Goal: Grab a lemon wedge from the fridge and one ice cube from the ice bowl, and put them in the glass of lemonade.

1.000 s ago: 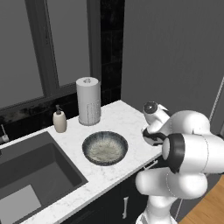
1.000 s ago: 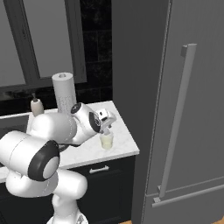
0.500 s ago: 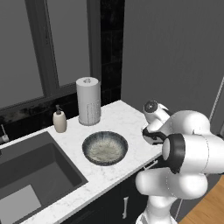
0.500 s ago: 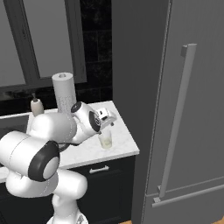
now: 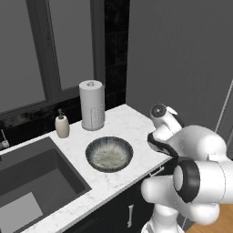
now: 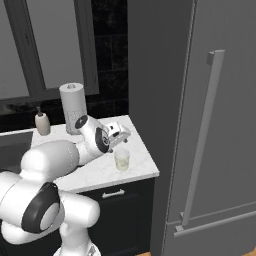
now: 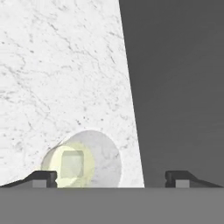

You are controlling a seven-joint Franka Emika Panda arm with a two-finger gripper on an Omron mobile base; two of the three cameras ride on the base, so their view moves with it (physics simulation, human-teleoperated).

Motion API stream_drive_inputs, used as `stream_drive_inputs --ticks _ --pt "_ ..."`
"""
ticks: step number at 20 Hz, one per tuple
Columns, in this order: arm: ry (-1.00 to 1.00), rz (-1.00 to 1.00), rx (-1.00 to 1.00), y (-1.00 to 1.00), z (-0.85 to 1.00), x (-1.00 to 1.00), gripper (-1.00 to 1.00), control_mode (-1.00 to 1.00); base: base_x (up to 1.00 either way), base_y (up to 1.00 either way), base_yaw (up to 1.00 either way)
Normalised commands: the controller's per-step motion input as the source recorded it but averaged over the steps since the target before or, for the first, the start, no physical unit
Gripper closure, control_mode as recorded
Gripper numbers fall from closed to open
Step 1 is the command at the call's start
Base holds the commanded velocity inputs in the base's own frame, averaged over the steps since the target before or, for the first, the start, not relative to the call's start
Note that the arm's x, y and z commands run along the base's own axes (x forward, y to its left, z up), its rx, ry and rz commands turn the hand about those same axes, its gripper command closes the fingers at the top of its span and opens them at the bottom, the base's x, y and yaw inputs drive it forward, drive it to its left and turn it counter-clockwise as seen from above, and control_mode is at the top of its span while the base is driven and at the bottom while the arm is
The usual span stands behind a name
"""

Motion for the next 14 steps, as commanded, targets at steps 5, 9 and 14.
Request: stream_drive_inputs --ticks 5,9,14 --pt "0.0 0.0 0.0 0.04 0.82 -0.12 -1.0 -1.0 0.0 0.0 0.0" --pt "0.0 0.0 0.21 0.17 0.5 -0.45 -1.0 -1.0 0.0 0.0 0.0" --pt "0.0 0.0 0.29 0.66 0.17 -0.73 -1.0 -1.0 0.0 0.0 0.0"
